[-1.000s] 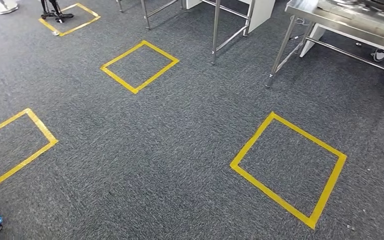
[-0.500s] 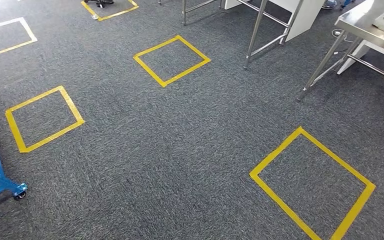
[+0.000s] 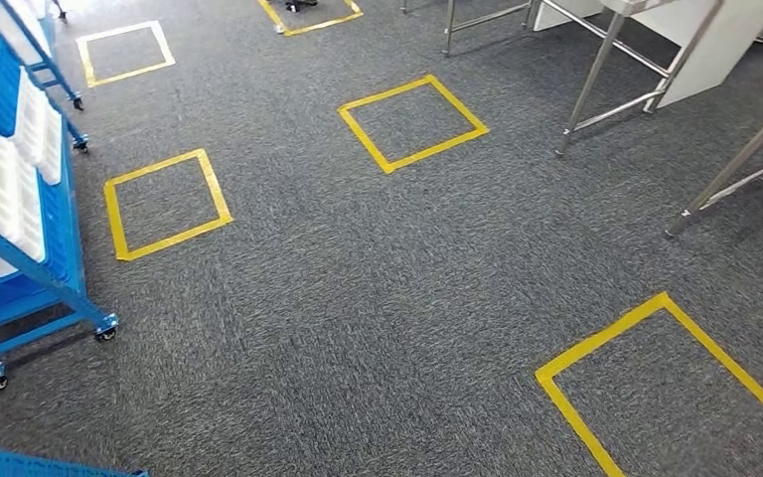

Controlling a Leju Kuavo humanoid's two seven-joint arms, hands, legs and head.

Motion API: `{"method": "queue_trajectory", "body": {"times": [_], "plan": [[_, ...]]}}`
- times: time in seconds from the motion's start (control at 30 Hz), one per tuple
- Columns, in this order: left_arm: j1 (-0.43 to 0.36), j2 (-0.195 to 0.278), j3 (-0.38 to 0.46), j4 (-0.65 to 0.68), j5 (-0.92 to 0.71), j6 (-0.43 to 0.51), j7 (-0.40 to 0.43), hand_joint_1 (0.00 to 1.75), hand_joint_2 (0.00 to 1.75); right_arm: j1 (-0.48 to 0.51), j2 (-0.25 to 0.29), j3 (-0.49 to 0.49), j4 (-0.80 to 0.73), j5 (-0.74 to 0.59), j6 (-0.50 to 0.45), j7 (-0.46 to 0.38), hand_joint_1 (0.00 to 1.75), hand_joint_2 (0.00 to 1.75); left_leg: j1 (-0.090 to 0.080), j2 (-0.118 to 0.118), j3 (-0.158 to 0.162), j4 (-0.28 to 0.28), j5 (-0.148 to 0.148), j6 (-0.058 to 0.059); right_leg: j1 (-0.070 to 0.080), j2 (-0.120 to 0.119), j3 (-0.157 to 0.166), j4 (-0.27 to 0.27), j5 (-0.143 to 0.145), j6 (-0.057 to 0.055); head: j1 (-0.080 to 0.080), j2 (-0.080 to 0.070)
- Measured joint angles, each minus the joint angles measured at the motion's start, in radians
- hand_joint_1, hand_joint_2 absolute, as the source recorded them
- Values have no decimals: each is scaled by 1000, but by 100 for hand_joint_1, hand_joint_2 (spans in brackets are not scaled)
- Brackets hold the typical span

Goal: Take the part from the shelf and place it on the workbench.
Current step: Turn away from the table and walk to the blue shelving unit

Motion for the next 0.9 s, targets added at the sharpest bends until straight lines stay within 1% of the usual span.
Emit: {"method": "queue_trajectory", "body": {"times": [0.03,0.07,0.1,0.13,0.17,0.2,0.23,0.27,0.3,0.33,0.37,0.4,0.43,0.47,0.5,0.53,0.57,0.6,0.63,0.67,0.7,0.73,0.77,0.8,0.83,0.87,0.9], "plan": [[1,1,0,0,0,0,5,0,0,0,0,0,0,1,5,0,0,0,1,6,20,-33,24,-1,0,-13,1,2,-3,2,0,0],[2,2,0,0,0,0,10,0,0,0,0,0,0,3,10,0,0,0,2,18,58,-97,57,-2,0,-26,4,4,-7,4,0,0],[2,2,0,0,0,0,14,0,0,0,0,0,0,6,13,0,0,0,0,37,99,-169,82,1,1,-37,7,7,-12,9,-1,0],[0,3,0,0,0,0,17,0,0,-1,-1,1,0,9,16,0,0,0,-2,51,131,-227,100,7,3,-46,9,10,-16,13,0,0],[-1,3,0,0,0,-1,20,0,0,-1,-1,1,0,13,18,1,0,0,-5,61,148,-261,106,13,6,-54,11,11,-19,18,2,0],[-1,3,0,0,0,-2,22,0,0,-2,-1,2,0,16,21,1,0,0,-8,62,152,-271,104,20,8,-61,13,12,-21,23,3,0],[0,3,0,0,-1,-3,23,0,0,-3,-2,4,0,19,25,1,0,0,-9,51,150,-273,106,26,9,-67,15,11,-22,27,4,0],[2,4,0,0,-2,-6,23,0,0,-4,-2,7,0,23,28,1,0,0,-7,43,150,-276,108,32,7,-66,16,12,-25,32,4,0],[3,4,0,0,-4,-9,23,0,0,-5,-2,11,-1,28,32,0,0,0,-5,35,151,-280,112,38,5,-49,14,21,-34,38,6,0],[2,4,0,0,-6,-12,23,0,0,-6,-2,15,-1,31,36,-2,0,0,-3,26,151,-285,115,45,3,-24,4,45,-53,43,7,0],[0,5,0,0,-8,-15,23,0,0,-6,-3,19,-1,34,40,-4,0,0,-2,17,152,-288,118,51,0,6,-18,92,-83,47,9,0],[-2,5,0,0,-10,-16,25,0,0,-5,-4,21,-1,36,44,-6,0,0,-2,8,150,-288,120,54,0,30,-50,156,-117,49,12,0],[-4,6,0,0,-10,-15,29,0,0,-4,-5,23,-1,37,49,-9,0,0,-3,-4,148,-288,121,56,0,40,-85,225,-146,49,12,0],[-4,7,0,0,-10,-13,35,0,0,-3,-6,24,-1,38,52,-10,0,0,-3,-16,147,-288,121,56,0,43,-114,279,-161,49,12,0],[-4,7,0,0,-10,-9,41,0,0,-2,-7,25,0,40,56,-12,0,0,-4,-29,147,-287,121,56,-1,45,-128,299,-154,49,12,0],[-3,8,0,0,-10,-4,46,0,0,-2,-7,25,0,42,60,-13,0,0,-4,-43,149,-286,121,56,-1,47,-122,279,-126,48,12,0],[-2,8,0,0,-9,-1,50,0,0,-2,-7,26,-1,44,64,-13,0,0,-3,-58,150,-284,121,55,-3,55,-99,223,-85,47,12,0],[-2,8,0,0,-9,2,52,0,0,-2,-7,26,-1,47,66,-13,0,0,-3,-71,150,-282,121,53,-5,80,-68,152,-48,44,13,0],[-3,8,0,0,-9,4,53,0,0,-2,-7,27,-1,49,68,-13,0,0,-4,-85,149,-278,120,48,-7,105,-42,90,-21,42,12,0],[-4,8,0,0,-9,6,54,0,0,-2,-7,27,-1,51,69,-12,0,0,-4,-97,145,-276,121,43,-8,125,-26,50,-7,40,12,0],[-4,8,0,0,-9,8,56,0,0,-3,-7,27,-1,52,70,-10,0,0,-3,-107,141,-274,122,36,-7,138,-20,33,-6,38,12,0],[-4,8,0,0,-9,10,57,0,0,-3,-7,28,-1,53,71,-9,0,0,-3,-118,137,-275,124,29,-4,131,-21,30,-5,35,12,0],[-2,8,0,0,-10,11,58,0,0,-4,-7,30,-1,53,73,-8,0,0,-1,-124,134,-275,125,23,-4,119,-20,27,-2,29,12,0],[-1,8,0,0,-10,13,60,0,0,-4,-7,32,-1,55,74,-8,0,0,-1,-111,130,-269,121,18,-4,106,-17,23,1,23,11,0],[-1,8,0,0,-10,14,61,0,0,-4,-7,34,-1,57,76,-7,0,0,-1,-87,120,-248,106,14,-5,92,-15,18,4,15,9,0],[-2,9,0,0,-11,14,62,0,0,-3,-6,37,-1,61,78,-7,0,0,-2,-57,102,-207,80,10,-6,76,-13,13,6,7,5,0],[-4,9,0,0,-11,15,62,0,0,-2,-6,39,0,65,80,-6,0,0,-2,-26,74,-148,46,6,-3,59,-12,12,5,3,2,0]]}}
